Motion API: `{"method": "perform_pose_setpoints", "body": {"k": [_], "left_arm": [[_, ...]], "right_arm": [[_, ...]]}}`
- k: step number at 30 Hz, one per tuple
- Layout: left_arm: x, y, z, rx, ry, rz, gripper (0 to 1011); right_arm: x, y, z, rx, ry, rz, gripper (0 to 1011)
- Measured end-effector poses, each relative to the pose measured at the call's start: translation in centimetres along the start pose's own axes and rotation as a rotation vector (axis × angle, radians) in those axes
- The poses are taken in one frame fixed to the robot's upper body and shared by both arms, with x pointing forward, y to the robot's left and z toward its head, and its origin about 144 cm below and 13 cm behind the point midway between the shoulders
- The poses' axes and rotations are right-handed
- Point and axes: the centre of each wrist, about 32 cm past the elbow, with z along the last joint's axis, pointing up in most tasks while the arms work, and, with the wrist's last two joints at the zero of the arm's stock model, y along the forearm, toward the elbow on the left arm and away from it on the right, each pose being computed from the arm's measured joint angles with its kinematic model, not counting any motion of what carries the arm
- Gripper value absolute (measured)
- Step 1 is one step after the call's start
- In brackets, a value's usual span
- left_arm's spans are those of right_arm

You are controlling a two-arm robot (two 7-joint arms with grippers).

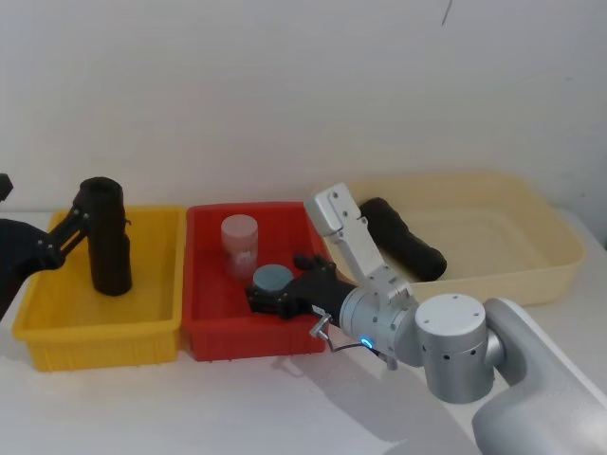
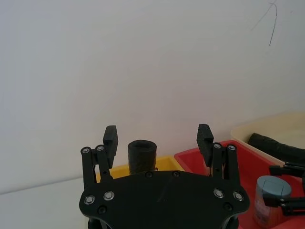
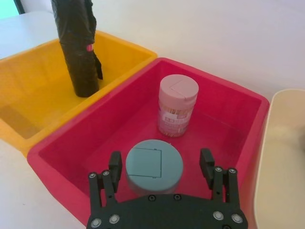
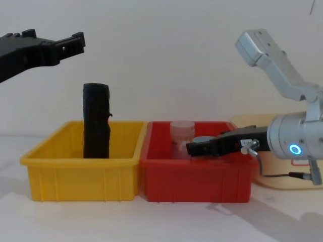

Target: Pick up the garbage bag with the one hand and transfer it to the other hand.

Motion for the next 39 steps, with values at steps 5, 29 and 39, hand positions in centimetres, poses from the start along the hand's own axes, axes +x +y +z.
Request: {"method": "perform_pose_setpoints", "body": {"k": [5, 29, 39], "left_arm": [[0.0, 0.0, 0.0, 0.0, 0.0, 0.0, 1000], [0.0, 0.0, 0.0, 0.0, 0.0, 0.0, 1000], [0.0, 0.0, 0.0, 0.0, 0.0, 0.0, 1000]], "right_arm": [[0.2, 0.1, -0.1, -0.003, 0.007, -0.006, 928], [0.8, -0.5, 1.7, 0.097, 0.052, -0.032, 664], [2.2, -1.9, 4.3, 0.239, 0.066, -0.082, 663]]}}
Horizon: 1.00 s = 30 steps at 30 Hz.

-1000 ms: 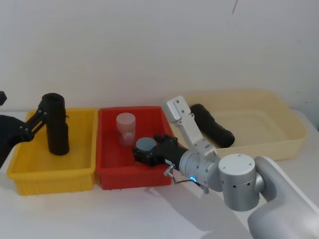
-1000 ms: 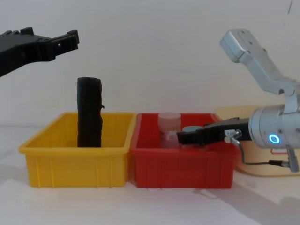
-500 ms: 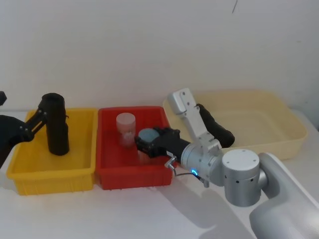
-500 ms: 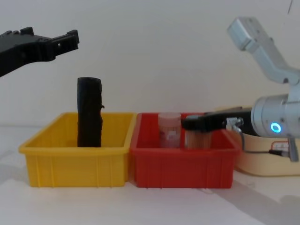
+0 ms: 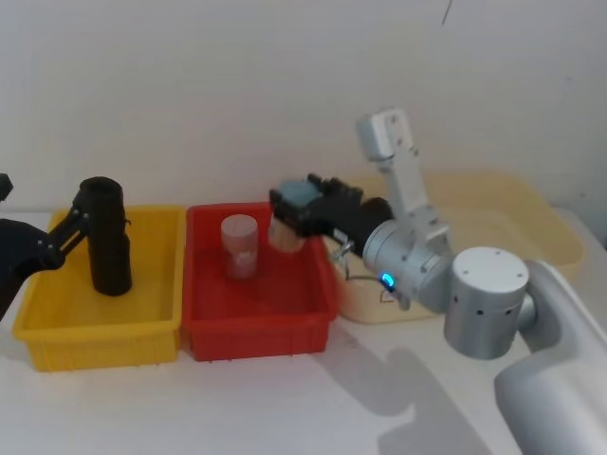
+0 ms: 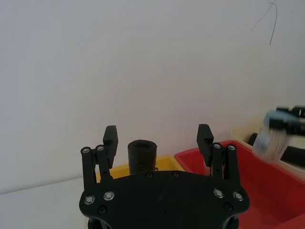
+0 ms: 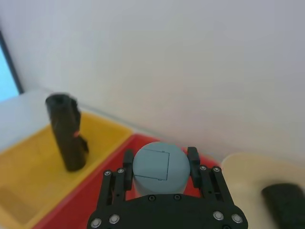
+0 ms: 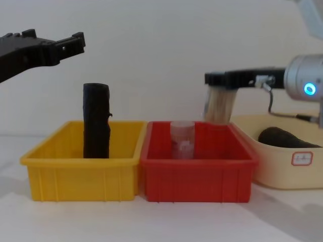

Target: Pick up the garbage bag with the one hand and transfer it to the other hand.

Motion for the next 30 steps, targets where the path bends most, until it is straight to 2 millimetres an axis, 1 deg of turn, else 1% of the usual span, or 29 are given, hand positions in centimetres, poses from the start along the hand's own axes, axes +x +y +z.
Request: {"method": "perform_pose_setpoints", "body": {"k": [1, 3, 8, 13, 14, 21, 24, 26, 30], "left_arm": [[0.0, 0.0, 0.0, 0.0, 0.0, 0.0, 1000], [0.0, 0.0, 0.0, 0.0, 0.0, 0.0, 1000], [0.0, 0.0, 0.0, 0.0, 0.0, 0.0, 1000], [0.0, 0.0, 0.0, 0.0, 0.0, 0.0, 1000], [0.0, 0.0, 0.0, 0.0, 0.0, 0.0, 1000], [0.0, 0.0, 0.0, 0.0, 0.0, 0.0, 1000], [0.0, 0.0, 0.0, 0.0, 0.0, 0.0, 1000], [0.0, 0.0, 0.0, 0.0, 0.0, 0.0, 1000], [0.0, 0.0, 0.0, 0.0, 0.0, 0.0, 1000]], "right_arm": [[0.0, 0.0, 0.0, 0.0, 0.0, 0.0, 664], [0.8, -0.2, 0.7, 0.029, -0.005, -0.03, 663], [2.0, -0.5, 1.4, 0.059, -0.016, -0.081, 663], [3.8, -0.6, 1.6, 0.055, -0.044, -0.145, 664], [3.8, -0.6, 1.6, 0.055, -0.044, -0.145, 664], [5.8, -0.4, 0.6, -0.005, -0.08, -0.198, 663], [6.1, -0.3, 0.1, -0.029, -0.087, -0.205, 663], [6.4, -0.2, -0.6, -0.064, -0.094, -0.206, 664], [6.5, -0.1, -1.5, -0.105, -0.102, -0.197, 664]]}}
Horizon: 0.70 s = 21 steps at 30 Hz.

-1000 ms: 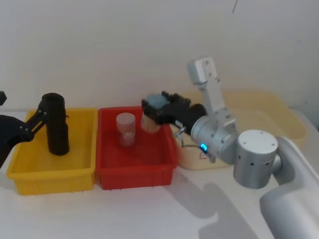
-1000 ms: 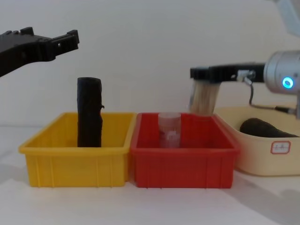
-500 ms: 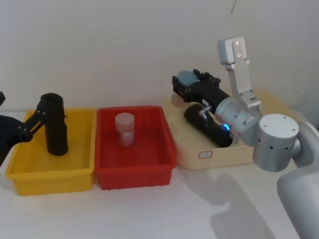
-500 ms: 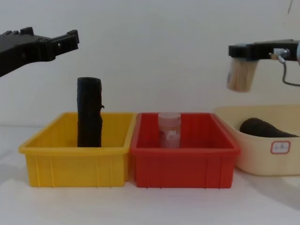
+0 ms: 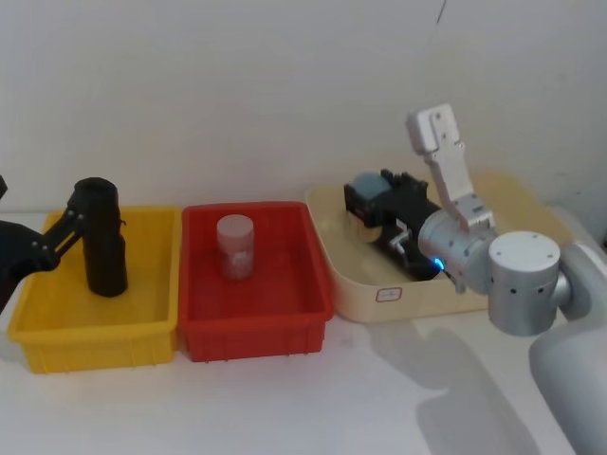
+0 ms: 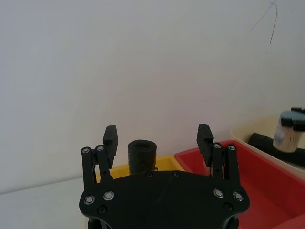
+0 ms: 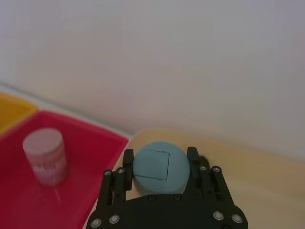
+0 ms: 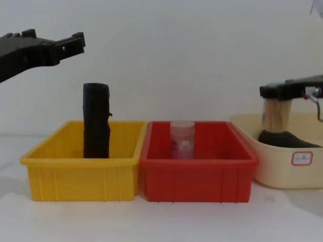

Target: Pick up the garbage bag with the one hand and transfer it to the other hand.

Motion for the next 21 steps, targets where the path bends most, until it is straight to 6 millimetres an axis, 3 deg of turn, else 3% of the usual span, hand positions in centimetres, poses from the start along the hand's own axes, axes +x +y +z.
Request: {"method": "perform_pose_setpoints", "body": {"k": [3, 7, 9, 11, 16, 21], "left_arm": [[0.0, 0.0, 0.0, 0.0, 0.0, 0.0, 1000], [0.0, 0.0, 0.0, 0.0, 0.0, 0.0, 1000], [0.0, 0.0, 0.0, 0.0, 0.0, 0.0, 1000], [0.0, 0.0, 0.0, 0.0, 0.0, 0.0, 1000], [0.0, 0.0, 0.0, 0.0, 0.0, 0.0, 1000], [0.0, 0.0, 0.0, 0.0, 0.0, 0.0, 1000]], "right_arm": [[0.0, 0.1, -0.4, -0.019, -0.007, 0.005, 663], [-0.1, 0.0, -1.1, -0.049, -0.015, 0.013, 738], [-0.1, 0.0, -1.4, -0.059, -0.016, 0.016, 859], [-0.1, -0.1, -1.6, -0.064, -0.016, 0.017, 869], [-0.1, -0.4, -1.9, -0.065, -0.012, 0.018, 1002], [-0.2, -0.9, -1.7, -0.039, 0.0, 0.019, 1001]]}}
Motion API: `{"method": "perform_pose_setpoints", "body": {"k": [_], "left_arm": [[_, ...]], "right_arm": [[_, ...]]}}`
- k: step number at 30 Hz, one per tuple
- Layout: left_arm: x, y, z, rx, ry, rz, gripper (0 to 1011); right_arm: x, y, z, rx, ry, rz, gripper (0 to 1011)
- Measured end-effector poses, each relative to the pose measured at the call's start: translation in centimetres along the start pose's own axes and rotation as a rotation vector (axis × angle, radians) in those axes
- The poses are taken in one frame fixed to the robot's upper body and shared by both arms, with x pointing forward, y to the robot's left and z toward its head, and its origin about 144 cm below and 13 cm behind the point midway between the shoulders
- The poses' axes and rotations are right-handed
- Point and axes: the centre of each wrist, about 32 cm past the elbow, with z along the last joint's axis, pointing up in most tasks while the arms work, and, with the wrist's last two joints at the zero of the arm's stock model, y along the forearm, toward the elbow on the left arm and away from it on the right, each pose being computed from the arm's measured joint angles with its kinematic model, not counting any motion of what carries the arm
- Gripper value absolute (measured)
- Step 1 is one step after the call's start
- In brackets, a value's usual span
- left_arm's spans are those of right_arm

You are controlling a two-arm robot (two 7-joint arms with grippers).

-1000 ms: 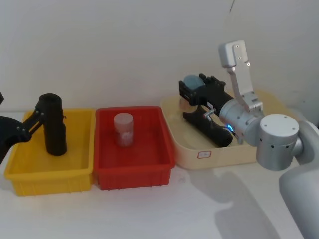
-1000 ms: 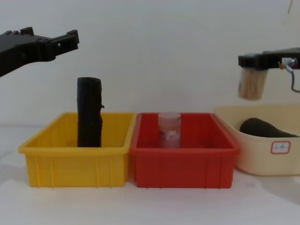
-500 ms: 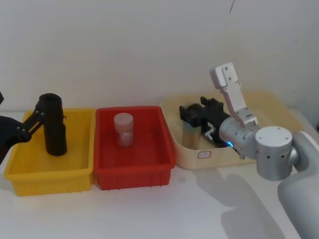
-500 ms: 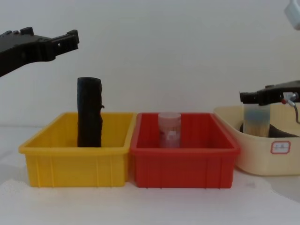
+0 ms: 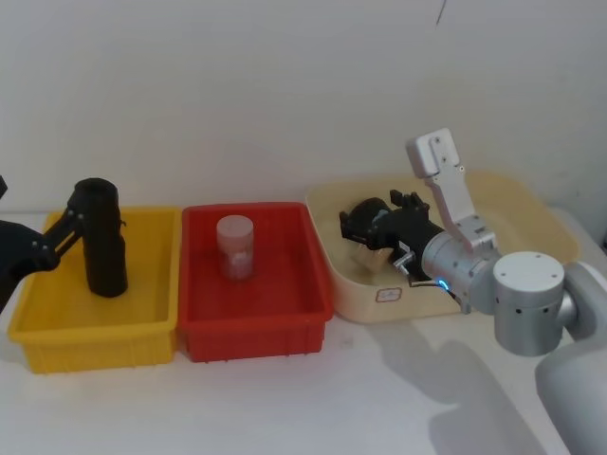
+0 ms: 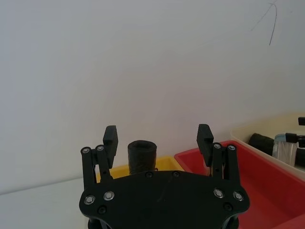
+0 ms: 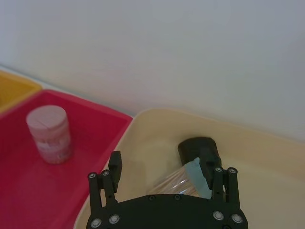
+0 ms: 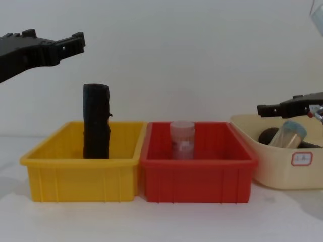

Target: Pick up the garbage bag with the one hand and transfer it to the other hand.

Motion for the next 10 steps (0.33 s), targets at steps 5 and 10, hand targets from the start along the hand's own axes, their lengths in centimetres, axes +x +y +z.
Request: {"method": "perform_pose_setpoints", "body": {"k": [5, 10], "left_arm": [[0.0, 0.0, 0.0, 0.0, 0.0, 0.0, 1000], [0.0, 0.0, 0.0, 0.0, 0.0, 0.0, 1000]], "right_arm": [[-0.3, -0.7, 0.6, 0.047, 0.022, 0.007, 1001], [-0.6, -1.3, 1.0, 0.081, 0.038, 0.013, 1001]]}}
